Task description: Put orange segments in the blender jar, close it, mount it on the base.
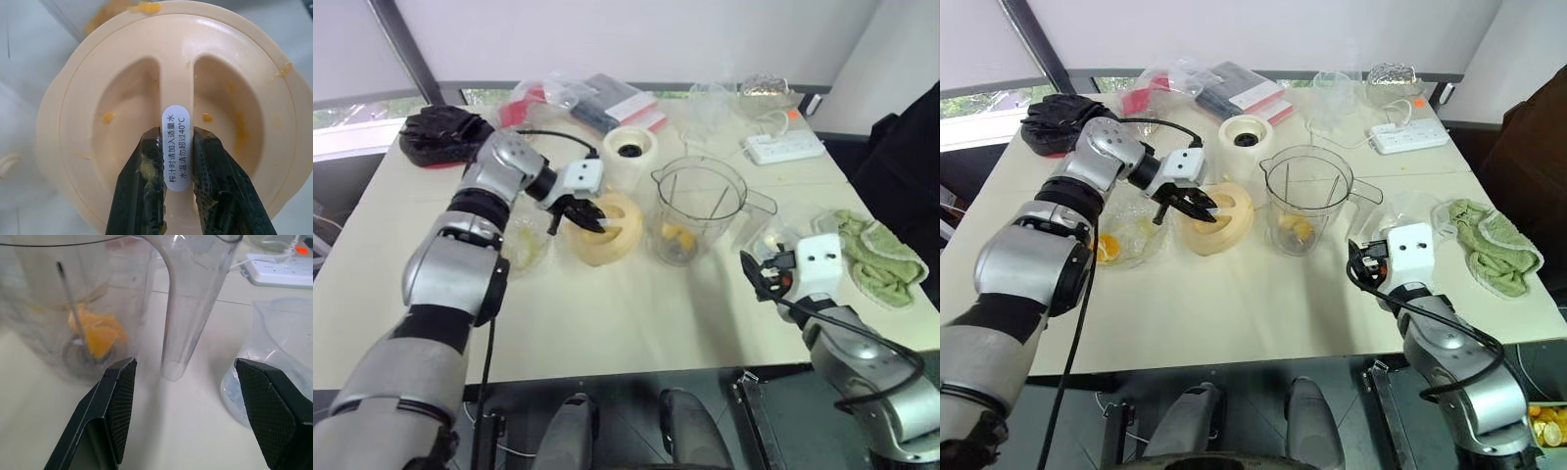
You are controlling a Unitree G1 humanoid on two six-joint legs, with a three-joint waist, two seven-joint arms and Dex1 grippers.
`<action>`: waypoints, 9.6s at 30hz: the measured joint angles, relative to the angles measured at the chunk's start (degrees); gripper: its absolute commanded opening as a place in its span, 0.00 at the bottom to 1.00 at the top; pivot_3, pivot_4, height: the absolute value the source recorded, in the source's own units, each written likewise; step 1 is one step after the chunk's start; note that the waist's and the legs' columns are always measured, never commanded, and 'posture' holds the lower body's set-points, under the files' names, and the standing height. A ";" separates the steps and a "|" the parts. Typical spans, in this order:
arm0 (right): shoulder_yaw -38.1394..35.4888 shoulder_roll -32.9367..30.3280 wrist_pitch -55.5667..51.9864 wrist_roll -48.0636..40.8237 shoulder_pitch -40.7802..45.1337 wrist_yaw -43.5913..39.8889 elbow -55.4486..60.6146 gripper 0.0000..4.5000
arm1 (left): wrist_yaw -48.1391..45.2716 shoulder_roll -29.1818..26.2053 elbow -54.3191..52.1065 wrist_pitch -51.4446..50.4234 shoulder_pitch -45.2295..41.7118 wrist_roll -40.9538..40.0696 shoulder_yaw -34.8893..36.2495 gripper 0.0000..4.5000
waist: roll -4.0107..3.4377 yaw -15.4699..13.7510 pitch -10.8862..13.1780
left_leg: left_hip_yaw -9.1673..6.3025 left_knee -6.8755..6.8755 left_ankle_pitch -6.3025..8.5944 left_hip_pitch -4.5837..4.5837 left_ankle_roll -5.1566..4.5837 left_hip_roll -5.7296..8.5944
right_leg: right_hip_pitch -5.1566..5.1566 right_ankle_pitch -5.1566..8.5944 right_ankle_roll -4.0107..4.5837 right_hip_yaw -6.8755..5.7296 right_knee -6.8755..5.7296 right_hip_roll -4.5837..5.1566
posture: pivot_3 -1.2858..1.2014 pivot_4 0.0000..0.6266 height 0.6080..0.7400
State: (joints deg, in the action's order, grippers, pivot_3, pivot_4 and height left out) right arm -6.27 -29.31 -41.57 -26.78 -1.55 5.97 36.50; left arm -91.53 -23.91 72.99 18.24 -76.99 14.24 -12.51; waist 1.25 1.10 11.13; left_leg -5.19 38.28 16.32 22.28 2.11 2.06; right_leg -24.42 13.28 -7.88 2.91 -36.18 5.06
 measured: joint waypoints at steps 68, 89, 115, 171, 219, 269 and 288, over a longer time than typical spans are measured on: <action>10.26 23.02 1.12 17.96 21.00 -7.43 -18.56 0.22 | -0.77 1.53 3.16 -8.72 -21.08 -12.95 -12.81 0.06 | -0.12 2.75 0.06 | -0.04 -0.09 0.00 0.10 0.00 0.00 | -0.28 0.01 -0.02 0.02 -0.17 -0.02 | 0.52 0.24 1.00; 10.22 23.19 1.94 19.99 20.23 -7.78 -18.20 0.22 | -0.70 -1.68 -9.71 -12.89 -21.70 -35.76 -44.77 0.06 | -0.14 2.64 0.06 | -0.05 -0.08 0.00 0.08 0.00 0.00 | -0.28 0.02 -0.02 0.07 -0.22 -0.01 | 0.52 0.24 1.00; 9.79 22.84 3.16 21.12 19.47 -8.98 -19.37 0.22 | -0.80 -0.87 -8.56 -4.87 -19.73 -42.94 -56.54 0.06 | -0.32 1.28 -0.18 | -0.02 -0.04 -0.01 -0.46 -0.01 0.01 | 0.33 0.03 0.01 0.10 -0.18 -0.03 | 0.52 0.24 1.00; 8.79 23.22 4.32 22.19 18.91 -7.97 -20.12 0.22 | -0.46 1.69 -21.17 -26.43 -8.39 -13.50 -21.39 0.06 | -0.57 -0.06 -0.44 | -0.06 -0.09 0.03 -0.95 -0.11 0.03 | 0.95 0.11 -0.10 0.08 0.07 -0.02 | 0.52 0.24 1.00; 9.08 23.10 4.75 22.14 19.24 -9.16 -20.60 0.22 | 9.28 -2.05 -53.45 -69.93 -0.81 -12.32 -17.41 0.91 | -0.63 1.20 -0.39 | -0.07 -0.20 0.03 -0.86 -0.10 0.01 | 0.79 0.12 -0.10 0.09 0.11 -0.01 | 0.52 0.24 1.00; 0.61 21.64 7.47 18.38 28.21 -12.02 -23.81 0.22 | 53.73 -3.62 -100.34 -58.73 63.29 -29.54 17.55 0.91 | -0.63 1.43 -0.16 | 0.00 -0.34 -0.25 0.12 0.41 0.00 | -0.41 -0.12 0.18 0.10 -0.05 0.06 | 0.52 0.24 1.00; 5.65 15.73 0.02 20.82 38.44 -14.64 -34.54 0.22 | 59.43 -2.10 -100.00 -53.73 65.89 -28.43 12.89 0.91 | -0.63 1.35 -0.16 | 0.02 -0.38 -0.26 0.13 0.42 -0.01 | -0.42 -0.14 0.22 0.09 0.00 0.06 | 0.52 0.24 1.00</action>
State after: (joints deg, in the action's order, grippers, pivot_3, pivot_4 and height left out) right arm -0.62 -13.58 -41.55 -5.96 36.89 -8.67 1.96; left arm -32.09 -26.01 -27.01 -35.49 -11.09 -14.19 0.38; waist 0.62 2.44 10.96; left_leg -5.17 37.90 16.06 22.41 2.53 2.05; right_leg -24.84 13.14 -7.67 3.00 -36.18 5.11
